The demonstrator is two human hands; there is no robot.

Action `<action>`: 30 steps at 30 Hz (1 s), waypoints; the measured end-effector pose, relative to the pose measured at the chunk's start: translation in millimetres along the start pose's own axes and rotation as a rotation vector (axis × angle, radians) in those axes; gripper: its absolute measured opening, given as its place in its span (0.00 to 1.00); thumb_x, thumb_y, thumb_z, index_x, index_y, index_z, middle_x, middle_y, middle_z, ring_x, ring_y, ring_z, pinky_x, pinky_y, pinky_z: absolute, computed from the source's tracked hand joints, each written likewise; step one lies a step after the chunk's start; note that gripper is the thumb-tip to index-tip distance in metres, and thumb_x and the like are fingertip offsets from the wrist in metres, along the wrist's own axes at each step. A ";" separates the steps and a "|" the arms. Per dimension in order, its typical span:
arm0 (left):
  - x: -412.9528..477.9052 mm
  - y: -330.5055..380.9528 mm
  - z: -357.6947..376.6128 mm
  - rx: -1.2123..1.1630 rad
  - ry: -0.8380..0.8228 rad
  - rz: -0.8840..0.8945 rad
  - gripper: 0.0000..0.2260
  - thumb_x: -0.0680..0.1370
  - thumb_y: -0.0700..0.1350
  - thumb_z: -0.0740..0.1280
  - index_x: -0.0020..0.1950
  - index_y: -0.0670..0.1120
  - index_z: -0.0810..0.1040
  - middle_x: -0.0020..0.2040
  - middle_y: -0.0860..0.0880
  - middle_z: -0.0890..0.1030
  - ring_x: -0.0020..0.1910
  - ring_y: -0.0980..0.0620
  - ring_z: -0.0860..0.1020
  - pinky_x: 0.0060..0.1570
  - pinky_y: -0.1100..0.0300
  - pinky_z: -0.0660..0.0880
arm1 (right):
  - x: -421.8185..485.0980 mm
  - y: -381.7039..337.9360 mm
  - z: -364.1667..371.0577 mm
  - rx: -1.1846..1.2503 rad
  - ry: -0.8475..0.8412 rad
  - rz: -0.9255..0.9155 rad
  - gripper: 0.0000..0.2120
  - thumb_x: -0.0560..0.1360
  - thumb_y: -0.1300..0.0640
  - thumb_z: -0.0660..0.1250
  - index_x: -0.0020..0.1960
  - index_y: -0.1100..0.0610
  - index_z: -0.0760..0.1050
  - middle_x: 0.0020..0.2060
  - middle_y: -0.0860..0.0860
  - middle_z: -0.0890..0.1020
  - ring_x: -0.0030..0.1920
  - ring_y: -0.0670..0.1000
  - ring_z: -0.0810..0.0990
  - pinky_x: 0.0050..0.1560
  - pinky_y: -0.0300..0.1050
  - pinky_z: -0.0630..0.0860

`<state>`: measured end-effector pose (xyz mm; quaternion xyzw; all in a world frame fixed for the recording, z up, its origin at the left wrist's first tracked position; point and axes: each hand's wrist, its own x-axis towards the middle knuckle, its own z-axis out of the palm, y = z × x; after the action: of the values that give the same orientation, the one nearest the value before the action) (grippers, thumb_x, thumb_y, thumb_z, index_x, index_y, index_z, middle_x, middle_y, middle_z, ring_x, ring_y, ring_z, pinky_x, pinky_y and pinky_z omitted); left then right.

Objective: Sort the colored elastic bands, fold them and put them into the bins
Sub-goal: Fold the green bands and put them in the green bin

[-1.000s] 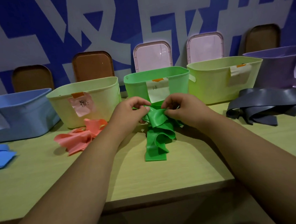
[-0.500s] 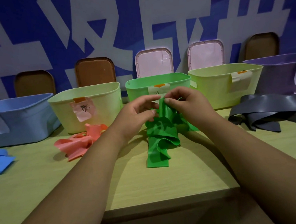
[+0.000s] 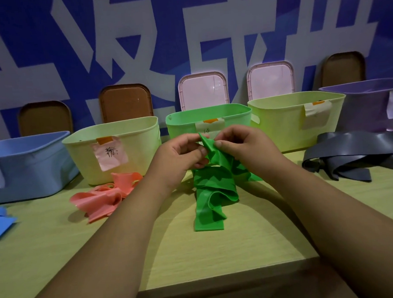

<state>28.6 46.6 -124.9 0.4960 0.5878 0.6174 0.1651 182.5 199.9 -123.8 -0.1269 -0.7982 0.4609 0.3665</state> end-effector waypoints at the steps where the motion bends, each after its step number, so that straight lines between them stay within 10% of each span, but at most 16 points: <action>1: -0.2 0.3 0.1 -0.003 0.007 -0.005 0.13 0.81 0.35 0.72 0.62 0.50 0.85 0.49 0.47 0.89 0.45 0.50 0.88 0.45 0.60 0.83 | -0.1 0.1 0.3 0.005 -0.006 0.001 0.01 0.81 0.54 0.75 0.52 0.49 0.86 0.42 0.45 0.87 0.41 0.41 0.84 0.39 0.36 0.79; 24: -2.6 6.7 3.4 0.010 0.023 -0.075 0.12 0.78 0.41 0.78 0.62 0.45 0.86 0.48 0.46 0.90 0.41 0.44 0.89 0.44 0.55 0.86 | -4.7 -4.1 0.1 0.034 -0.074 0.036 0.07 0.80 0.53 0.75 0.55 0.43 0.87 0.49 0.48 0.88 0.51 0.50 0.87 0.52 0.52 0.88; 30: -4.3 7.8 3.1 0.074 0.033 -0.053 0.09 0.79 0.41 0.78 0.58 0.48 0.86 0.47 0.47 0.89 0.40 0.44 0.88 0.43 0.53 0.86 | -4.3 -4.0 -0.7 -0.024 -0.055 -0.009 0.06 0.79 0.55 0.76 0.51 0.43 0.87 0.45 0.44 0.87 0.47 0.48 0.86 0.44 0.43 0.85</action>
<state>36.0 43.0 -120.3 0.4758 0.6258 0.5988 0.1531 186.6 195.9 -122.4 -0.1151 -0.8140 0.4529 0.3450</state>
